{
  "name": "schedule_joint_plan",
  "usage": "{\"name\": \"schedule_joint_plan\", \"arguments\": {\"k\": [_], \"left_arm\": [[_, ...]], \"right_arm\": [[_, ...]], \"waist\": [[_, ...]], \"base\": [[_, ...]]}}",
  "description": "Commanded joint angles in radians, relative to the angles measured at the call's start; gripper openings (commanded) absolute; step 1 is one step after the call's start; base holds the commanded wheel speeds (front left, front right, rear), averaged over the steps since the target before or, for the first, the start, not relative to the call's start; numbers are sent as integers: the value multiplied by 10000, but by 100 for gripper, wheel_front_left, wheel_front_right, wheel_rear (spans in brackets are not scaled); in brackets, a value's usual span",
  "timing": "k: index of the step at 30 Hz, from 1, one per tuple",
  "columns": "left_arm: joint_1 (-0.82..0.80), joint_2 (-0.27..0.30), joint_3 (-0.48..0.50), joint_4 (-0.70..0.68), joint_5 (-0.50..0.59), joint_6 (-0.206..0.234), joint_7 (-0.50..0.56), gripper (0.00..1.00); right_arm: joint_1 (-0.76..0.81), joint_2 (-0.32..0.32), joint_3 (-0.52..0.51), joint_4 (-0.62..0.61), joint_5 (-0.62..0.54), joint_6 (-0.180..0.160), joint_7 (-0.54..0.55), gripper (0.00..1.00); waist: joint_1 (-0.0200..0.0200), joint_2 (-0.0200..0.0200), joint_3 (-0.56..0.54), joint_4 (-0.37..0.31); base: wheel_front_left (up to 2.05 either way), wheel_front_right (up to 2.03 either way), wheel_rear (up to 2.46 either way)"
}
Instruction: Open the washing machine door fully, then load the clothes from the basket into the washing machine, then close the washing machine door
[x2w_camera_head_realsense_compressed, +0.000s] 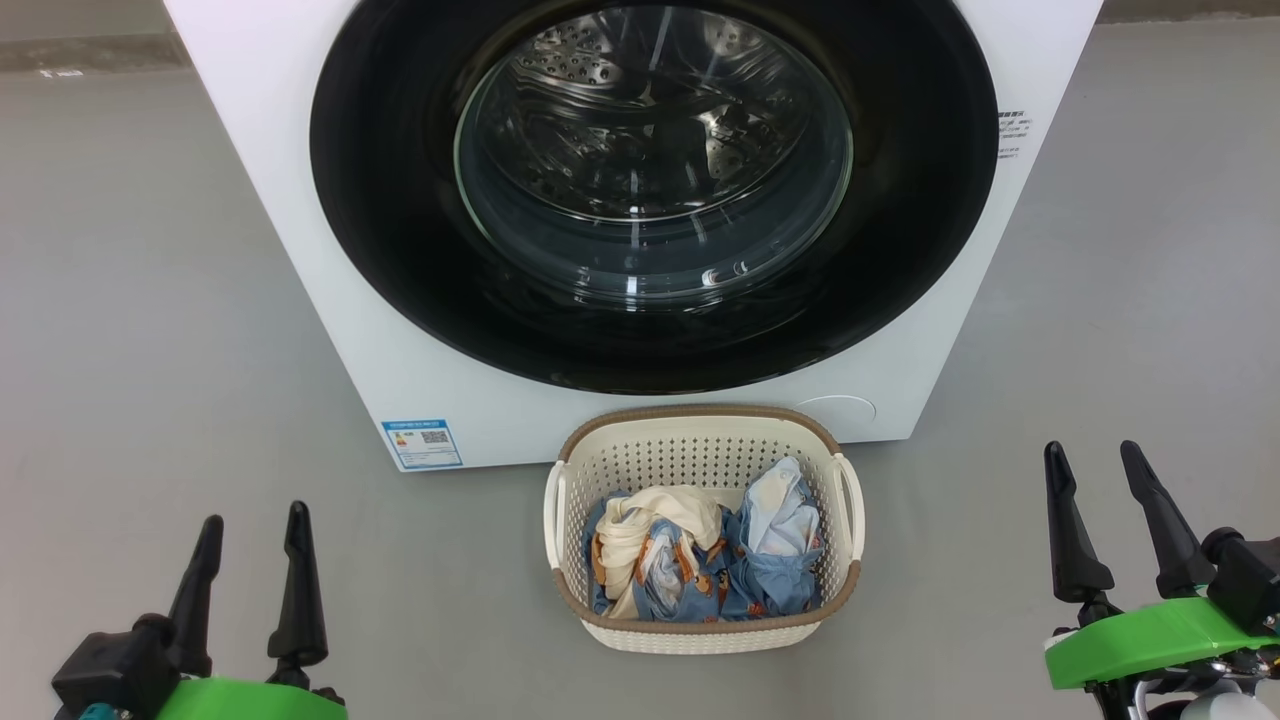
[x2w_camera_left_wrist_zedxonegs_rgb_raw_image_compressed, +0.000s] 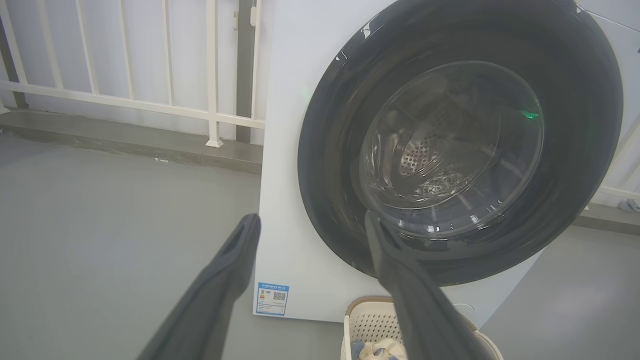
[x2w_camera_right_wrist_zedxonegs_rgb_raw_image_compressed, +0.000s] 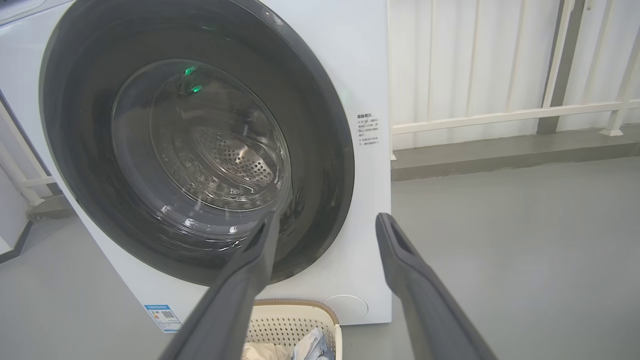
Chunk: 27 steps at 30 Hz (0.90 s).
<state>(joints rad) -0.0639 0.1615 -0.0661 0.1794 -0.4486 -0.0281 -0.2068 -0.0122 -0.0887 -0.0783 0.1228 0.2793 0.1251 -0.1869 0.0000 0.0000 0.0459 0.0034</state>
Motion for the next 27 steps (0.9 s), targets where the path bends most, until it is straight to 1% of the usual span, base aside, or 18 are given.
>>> {"name": "schedule_joint_plan", "arguments": {"k": [1,7,11,19,27], "left_arm": [[-425,259,255,-187,40,-24,-21,100],[-430,279,246,-210,68,53,-78,100],[-426,328,183,-303,128,4,-155,100],[-405,393,99,-388,384,150,-279,100],[-397,470,-27,-361,519,199,-303,100]], "right_arm": [[-143,-78,135,-293,-105,56,-124,100],[-156,-64,130,-316,-117,56,-120,100],[-163,-72,119,-327,-120,56,-103,100],[-149,-90,125,-391,-125,56,-67,100],[-139,-99,171,-406,-116,56,-52,100]], "waist": [[0,0,-8,8],[0,0,-35,24],[0,0,-57,37],[0,0,-102,42],[0,0,-146,38]], "base": [[0,0,0],[0,0,0],[0,0,0],[0,1,0],[25,36,-61]]}}
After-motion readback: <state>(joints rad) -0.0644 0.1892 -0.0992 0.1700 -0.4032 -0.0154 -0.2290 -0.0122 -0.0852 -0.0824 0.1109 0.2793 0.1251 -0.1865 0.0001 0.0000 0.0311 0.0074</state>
